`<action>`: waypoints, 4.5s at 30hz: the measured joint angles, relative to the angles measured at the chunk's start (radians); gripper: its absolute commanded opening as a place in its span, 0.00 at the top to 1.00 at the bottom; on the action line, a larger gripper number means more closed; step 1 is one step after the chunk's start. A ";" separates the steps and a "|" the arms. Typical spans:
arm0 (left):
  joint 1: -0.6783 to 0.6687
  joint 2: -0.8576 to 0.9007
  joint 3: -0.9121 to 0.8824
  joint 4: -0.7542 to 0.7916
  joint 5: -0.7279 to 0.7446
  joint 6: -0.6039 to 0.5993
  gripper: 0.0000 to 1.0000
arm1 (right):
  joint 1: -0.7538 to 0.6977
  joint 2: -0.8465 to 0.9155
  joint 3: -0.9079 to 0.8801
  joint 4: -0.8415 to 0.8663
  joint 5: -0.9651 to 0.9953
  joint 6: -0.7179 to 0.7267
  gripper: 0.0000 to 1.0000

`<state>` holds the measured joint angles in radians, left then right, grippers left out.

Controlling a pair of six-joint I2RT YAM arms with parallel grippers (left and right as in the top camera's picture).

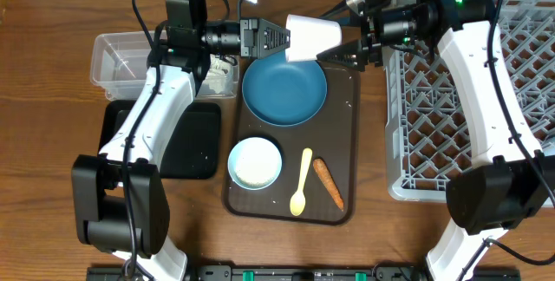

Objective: Sort waste into correct bins and load items into the dishwasher rack
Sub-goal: 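Grasp the pink cup with the right gripper and release the left, then carry the pink cup with the right gripper into the dish rack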

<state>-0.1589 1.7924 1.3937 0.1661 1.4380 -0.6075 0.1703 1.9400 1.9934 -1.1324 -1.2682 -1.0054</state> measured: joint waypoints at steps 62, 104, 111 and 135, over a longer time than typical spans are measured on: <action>0.072 -0.259 -0.013 -0.898 -1.275 0.459 0.70 | -0.381 -0.071 0.003 -0.245 1.270 1.003 0.94; 0.077 -0.270 -0.013 -0.900 -1.334 0.459 0.69 | -0.782 0.120 -0.150 -0.397 1.332 1.132 0.93; 0.077 -0.270 -0.013 -0.900 -1.334 0.459 0.69 | -0.782 0.122 -0.207 -0.332 1.331 1.132 0.39; 0.077 -0.270 -0.013 -0.900 -1.334 0.459 0.68 | -0.779 0.122 -0.021 -0.462 1.225 1.085 0.30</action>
<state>-0.0822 1.5223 1.3804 -0.7338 0.1043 -0.1482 -0.6083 2.0621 1.9728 -1.5948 -0.0433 0.0799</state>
